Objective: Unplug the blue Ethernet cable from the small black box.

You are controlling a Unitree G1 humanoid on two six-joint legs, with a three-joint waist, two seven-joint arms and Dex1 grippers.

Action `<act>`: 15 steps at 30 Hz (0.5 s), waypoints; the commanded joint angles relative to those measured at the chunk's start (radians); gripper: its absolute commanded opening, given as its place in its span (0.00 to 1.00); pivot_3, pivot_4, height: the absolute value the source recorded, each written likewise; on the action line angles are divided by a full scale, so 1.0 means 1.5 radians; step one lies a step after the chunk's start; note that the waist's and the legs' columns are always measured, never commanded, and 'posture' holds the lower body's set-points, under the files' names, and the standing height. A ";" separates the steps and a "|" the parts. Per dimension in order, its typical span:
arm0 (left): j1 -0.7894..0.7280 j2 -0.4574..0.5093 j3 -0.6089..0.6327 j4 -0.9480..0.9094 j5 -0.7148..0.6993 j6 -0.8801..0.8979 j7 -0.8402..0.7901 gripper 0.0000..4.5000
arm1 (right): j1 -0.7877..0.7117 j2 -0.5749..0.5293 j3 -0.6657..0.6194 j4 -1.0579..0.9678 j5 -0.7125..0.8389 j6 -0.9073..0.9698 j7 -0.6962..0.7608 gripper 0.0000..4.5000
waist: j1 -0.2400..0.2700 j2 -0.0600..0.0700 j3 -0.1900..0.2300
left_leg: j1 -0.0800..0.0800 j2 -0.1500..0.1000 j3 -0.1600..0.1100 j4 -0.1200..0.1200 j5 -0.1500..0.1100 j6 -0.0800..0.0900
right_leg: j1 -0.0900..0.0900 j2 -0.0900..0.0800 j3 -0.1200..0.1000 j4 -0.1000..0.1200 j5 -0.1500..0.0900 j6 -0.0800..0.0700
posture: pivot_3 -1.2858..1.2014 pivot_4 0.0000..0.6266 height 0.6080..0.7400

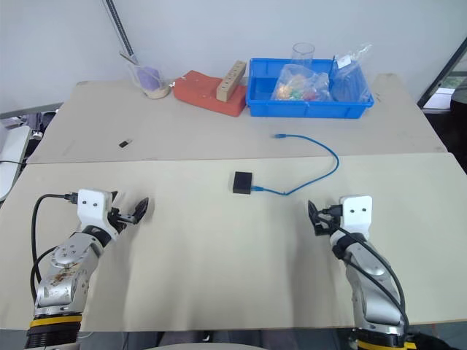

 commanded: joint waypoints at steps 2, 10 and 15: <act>-0.011 0.009 0.007 -0.013 -0.024 0.005 -0.028 0.99 | 0.001 -0.016 -0.004 -0.046 0.006 -0.002 0.012 1.00 | 0.000 0.000 0.000 | 0.000 0.000 0.000 0.000 0.000 0.000 | 0.000 0.000 0.000 0.000 0.000 0.000 | 0.52 0.24 1.00; -0.064 0.139 -0.087 -0.167 -0.166 0.090 -0.313 0.99 | -0.133 -0.156 0.049 -0.037 0.131 0.126 0.232 1.00 | -0.002 0.000 0.000 | 0.000 0.000 0.000 0.000 0.000 0.000 | 0.001 0.001 0.000 0.000 0.000 0.000 | 0.52 0.24 1.00; -0.170 0.229 -0.139 -0.188 -0.193 0.096 -0.456 0.99 | -0.274 -0.194 0.139 0.083 0.145 0.144 0.374 1.00 | -0.004 0.000 0.000 | 0.001 0.000 0.000 -0.001 0.000 0.000 | 0.001 0.002 -0.001 -0.001 0.000 0.000 | 0.52 0.24 1.00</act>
